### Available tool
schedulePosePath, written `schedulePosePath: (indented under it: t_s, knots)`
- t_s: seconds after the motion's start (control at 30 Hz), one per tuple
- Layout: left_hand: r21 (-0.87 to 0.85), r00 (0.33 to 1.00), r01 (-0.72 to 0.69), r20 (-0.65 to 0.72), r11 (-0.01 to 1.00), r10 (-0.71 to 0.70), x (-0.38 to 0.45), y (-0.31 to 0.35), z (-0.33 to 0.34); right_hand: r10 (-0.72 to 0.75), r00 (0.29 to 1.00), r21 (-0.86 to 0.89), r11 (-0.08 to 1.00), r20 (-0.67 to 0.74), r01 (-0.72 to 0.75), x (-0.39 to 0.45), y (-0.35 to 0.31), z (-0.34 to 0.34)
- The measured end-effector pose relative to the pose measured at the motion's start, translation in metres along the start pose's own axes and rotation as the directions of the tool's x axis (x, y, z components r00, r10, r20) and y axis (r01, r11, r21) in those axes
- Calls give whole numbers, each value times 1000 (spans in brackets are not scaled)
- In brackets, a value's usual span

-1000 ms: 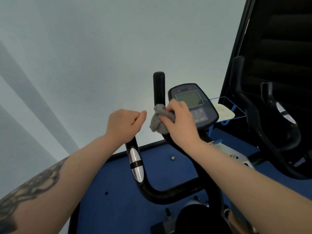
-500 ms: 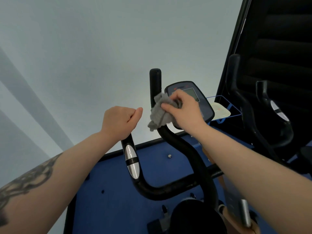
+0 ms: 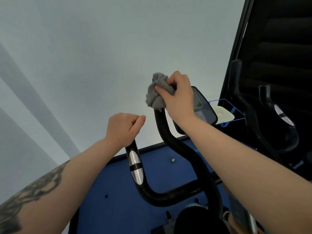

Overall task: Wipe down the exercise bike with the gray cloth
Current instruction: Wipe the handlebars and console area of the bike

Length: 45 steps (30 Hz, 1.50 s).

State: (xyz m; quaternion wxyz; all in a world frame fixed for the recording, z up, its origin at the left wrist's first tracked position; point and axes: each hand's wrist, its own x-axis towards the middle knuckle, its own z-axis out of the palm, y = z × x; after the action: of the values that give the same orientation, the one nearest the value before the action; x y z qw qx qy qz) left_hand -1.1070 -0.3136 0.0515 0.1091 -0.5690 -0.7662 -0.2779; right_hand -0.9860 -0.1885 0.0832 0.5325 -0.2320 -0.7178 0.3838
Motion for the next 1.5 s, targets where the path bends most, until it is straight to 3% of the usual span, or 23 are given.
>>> schedulePosePath:
  t_s: [0.13,0.3,0.37,0.43,0.53,0.77,0.87,0.97,1.1,1.2,1.27,1.37,1.5]
  knots:
    - [2,1000,0,-8,1000,0,-1,-1,1,95,986,-43,995,140,-89,-23,24,-13]
    - [-25,1000,2,-16,1000,-2,0,-1,1,-27,1000,47,999,-9,28,12,-2,-4]
    - [-27,1000,4,-15,1000,-5,-1,-2,2,-7,999,-44,999,39,9,0,4,-1]
    - [-28,1000,3,-17,1000,-3,-1,-3,2,83,981,-142,988,178,-58,-21,21,-8]
    - [-38,1000,-7,-30,999,6,-1,-2,1,219,916,-149,973,335,-178,-18,30,-26]
    - [-15,999,29,-29,999,-29,-4,1,0,177,941,-372,926,287,-61,-40,15,-21]
    - [37,989,144,-37,989,-142,-3,8,3,259,872,-363,926,416,-102,-48,14,-47]
    - [-68,972,224,-57,972,-228,-8,13,6,349,775,-490,870,527,-58,-39,5,-70]
    - [-238,960,222,-117,946,-255,-41,28,12,229,889,-387,920,397,-65,-50,-1,-55]
    - [-318,946,253,-116,914,-302,-65,43,16,144,922,-355,935,360,-7,-87,4,-44]
    - [-384,937,259,-123,886,-327,-77,46,17,129,923,-348,937,362,6,-90,11,-58]
    - [-403,931,260,-137,877,-339,-94,50,20,220,883,-350,934,414,-69,-78,13,-78]
    - [-338,921,290,-155,895,-357,-101,61,30,225,918,-359,928,327,-100,-90,12,-69]
